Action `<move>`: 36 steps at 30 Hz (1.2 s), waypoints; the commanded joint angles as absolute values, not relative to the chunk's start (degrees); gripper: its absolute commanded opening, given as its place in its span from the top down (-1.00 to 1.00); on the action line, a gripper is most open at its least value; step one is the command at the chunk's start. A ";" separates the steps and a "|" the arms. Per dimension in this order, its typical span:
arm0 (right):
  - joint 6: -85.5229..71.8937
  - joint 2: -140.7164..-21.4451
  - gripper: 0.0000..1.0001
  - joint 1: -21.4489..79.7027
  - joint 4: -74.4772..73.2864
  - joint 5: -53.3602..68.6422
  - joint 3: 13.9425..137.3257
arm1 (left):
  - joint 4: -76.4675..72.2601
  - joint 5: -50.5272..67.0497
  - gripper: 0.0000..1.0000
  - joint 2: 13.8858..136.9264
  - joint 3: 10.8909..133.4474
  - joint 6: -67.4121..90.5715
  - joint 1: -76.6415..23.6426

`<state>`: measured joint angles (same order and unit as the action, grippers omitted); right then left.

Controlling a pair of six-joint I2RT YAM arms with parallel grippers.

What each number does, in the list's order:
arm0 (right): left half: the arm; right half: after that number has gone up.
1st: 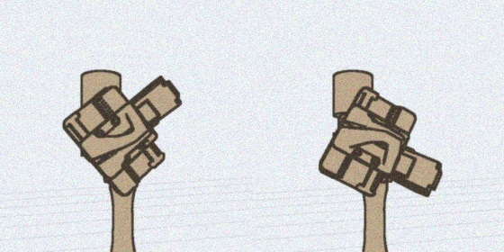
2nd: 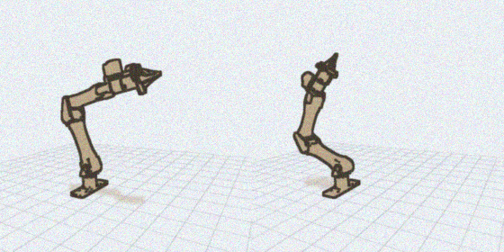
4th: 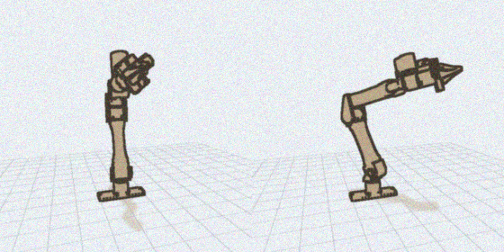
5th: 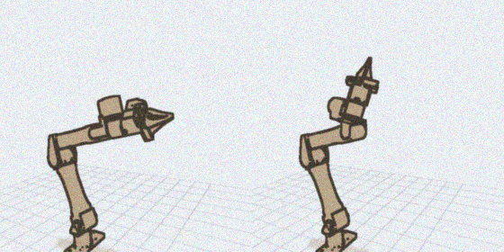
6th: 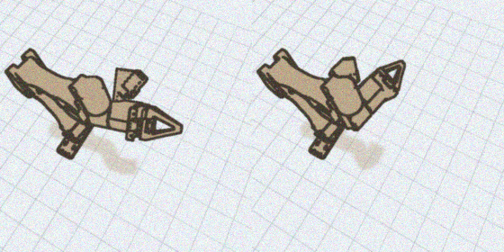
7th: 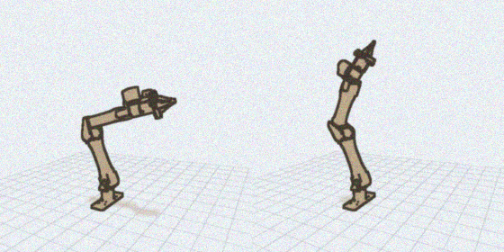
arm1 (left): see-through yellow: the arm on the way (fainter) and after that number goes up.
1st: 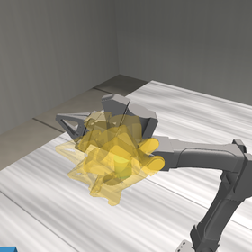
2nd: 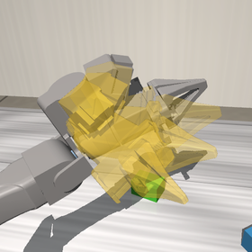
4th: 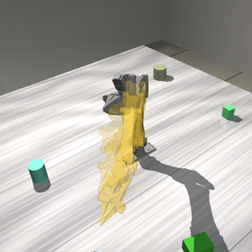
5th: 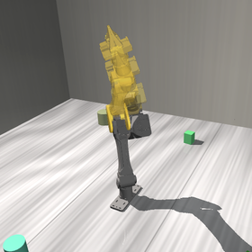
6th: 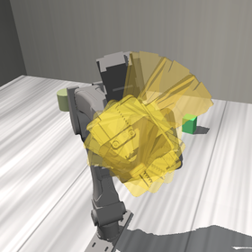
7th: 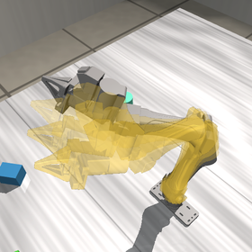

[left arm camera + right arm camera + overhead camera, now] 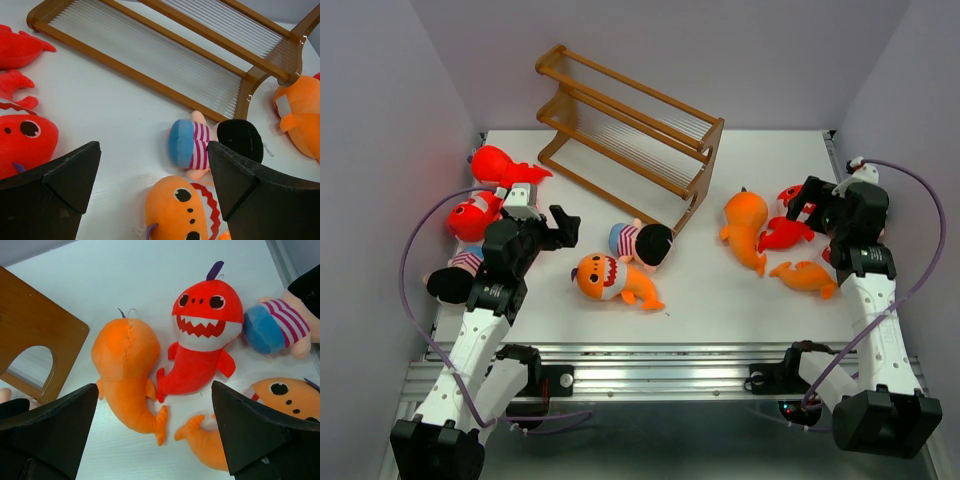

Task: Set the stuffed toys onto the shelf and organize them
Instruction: Grab a stuffed toy with the right arm

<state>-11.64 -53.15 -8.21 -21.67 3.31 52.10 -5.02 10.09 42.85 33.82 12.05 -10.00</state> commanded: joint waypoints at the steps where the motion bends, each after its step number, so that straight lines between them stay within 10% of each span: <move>1: -10.99 -53.52 -1.00 -8.44 -21.09 5.53 55.46 | -7.82 10.55 -0.97 42.01 36.65 11.07 -9.93; 8: 9.99 -53.88 -1.00 -8.44 -20.74 33.62 53.62 | -7.73 10.72 -0.97 41.57 36.74 11.07 -9.93; 19: 24.54 -70.38 -1.00 -8.44 -35.95 41.39 66.96 | -8.00 12.57 -0.97 42.28 36.91 11.16 -9.93; 36: 5.28 -103.62 -0.79 -4.66 -26.55 26.37 79.81 | -9.40 17.49 -0.97 43.95 36.65 11.07 -10.02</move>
